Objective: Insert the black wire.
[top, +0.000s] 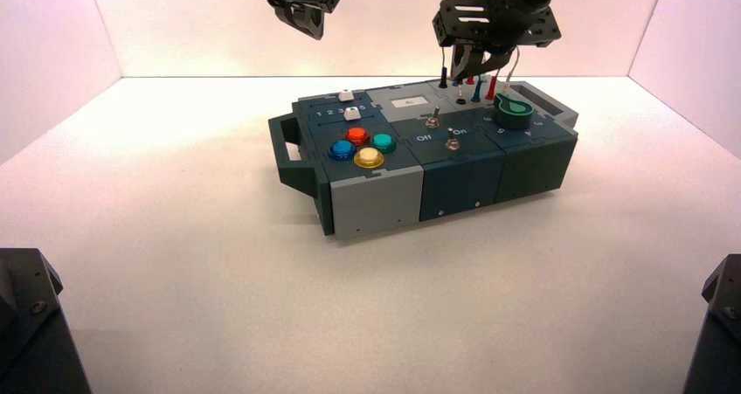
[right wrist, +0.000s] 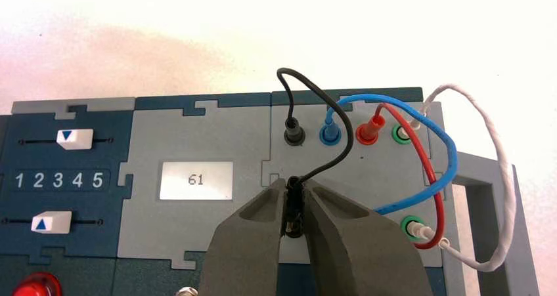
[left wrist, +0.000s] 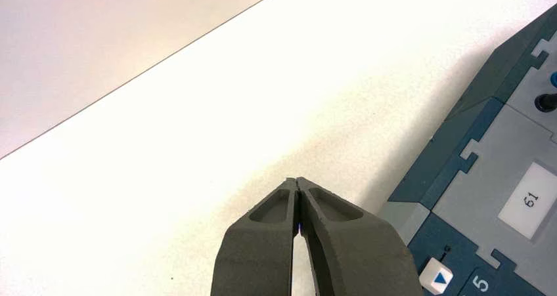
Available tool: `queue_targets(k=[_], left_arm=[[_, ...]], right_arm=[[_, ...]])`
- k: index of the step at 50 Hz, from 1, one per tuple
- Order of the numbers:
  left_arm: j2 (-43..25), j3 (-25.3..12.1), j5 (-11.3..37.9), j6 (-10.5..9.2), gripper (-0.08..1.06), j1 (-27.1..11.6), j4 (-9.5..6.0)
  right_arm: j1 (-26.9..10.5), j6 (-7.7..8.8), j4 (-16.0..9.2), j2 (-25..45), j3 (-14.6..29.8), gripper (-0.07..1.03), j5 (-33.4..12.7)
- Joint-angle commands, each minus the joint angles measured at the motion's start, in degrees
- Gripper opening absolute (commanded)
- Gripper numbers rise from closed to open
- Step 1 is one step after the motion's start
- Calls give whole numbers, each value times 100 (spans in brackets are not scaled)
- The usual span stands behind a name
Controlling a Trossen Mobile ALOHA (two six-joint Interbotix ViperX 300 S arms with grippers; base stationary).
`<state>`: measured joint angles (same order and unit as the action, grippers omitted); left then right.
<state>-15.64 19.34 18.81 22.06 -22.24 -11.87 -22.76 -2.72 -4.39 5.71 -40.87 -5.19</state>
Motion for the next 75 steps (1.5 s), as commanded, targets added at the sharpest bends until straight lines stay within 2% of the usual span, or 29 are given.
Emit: queue_targets(k=[1,29,75], left_arm=[[220,-105,-62,18,-3,44,9],[246,-97,-70,18,-3,53,9],[272,-105,-141,26,-3,79,18]], right_arm=[[0,0,18,-44,141,-2,62],[9,0,44,26,141,-2,132],[62,0,237,88,97,-2,158]])
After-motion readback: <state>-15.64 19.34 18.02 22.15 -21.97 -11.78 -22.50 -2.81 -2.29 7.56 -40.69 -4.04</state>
